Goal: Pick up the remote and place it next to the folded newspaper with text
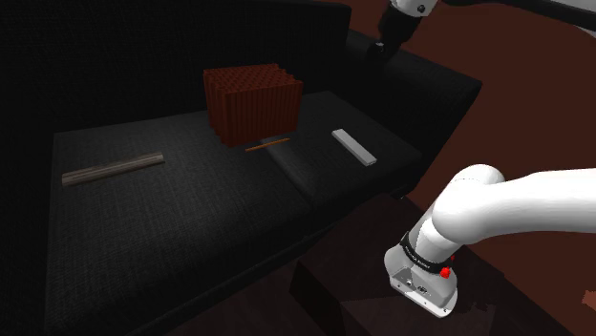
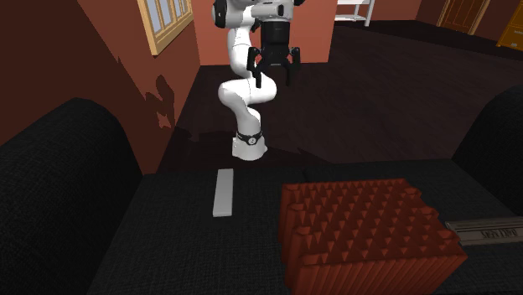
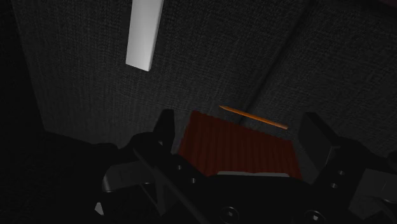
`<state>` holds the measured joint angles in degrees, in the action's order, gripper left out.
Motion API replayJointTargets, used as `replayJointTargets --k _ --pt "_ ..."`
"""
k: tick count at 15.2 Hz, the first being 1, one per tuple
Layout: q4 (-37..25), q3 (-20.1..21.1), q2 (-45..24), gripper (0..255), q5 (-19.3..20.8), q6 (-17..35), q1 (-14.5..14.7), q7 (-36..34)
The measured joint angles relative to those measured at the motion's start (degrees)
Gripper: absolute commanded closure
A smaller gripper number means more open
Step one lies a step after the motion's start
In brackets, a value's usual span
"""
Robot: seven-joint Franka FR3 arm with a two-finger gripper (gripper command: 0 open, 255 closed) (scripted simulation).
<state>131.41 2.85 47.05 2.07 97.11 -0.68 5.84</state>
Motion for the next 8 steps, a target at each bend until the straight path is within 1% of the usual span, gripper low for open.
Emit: replayJointTargets --k 2,4,8 --pt "0.6 -0.2 -0.1 0 0.1 0.5 -0.1 0.1" --pt "2.0 -1.3 -1.0 0 0.5 2.3 -0.6 0.8" --pt "6.4 -4.4 -3.2 0 1.7 7.7 -1.9 2.8"
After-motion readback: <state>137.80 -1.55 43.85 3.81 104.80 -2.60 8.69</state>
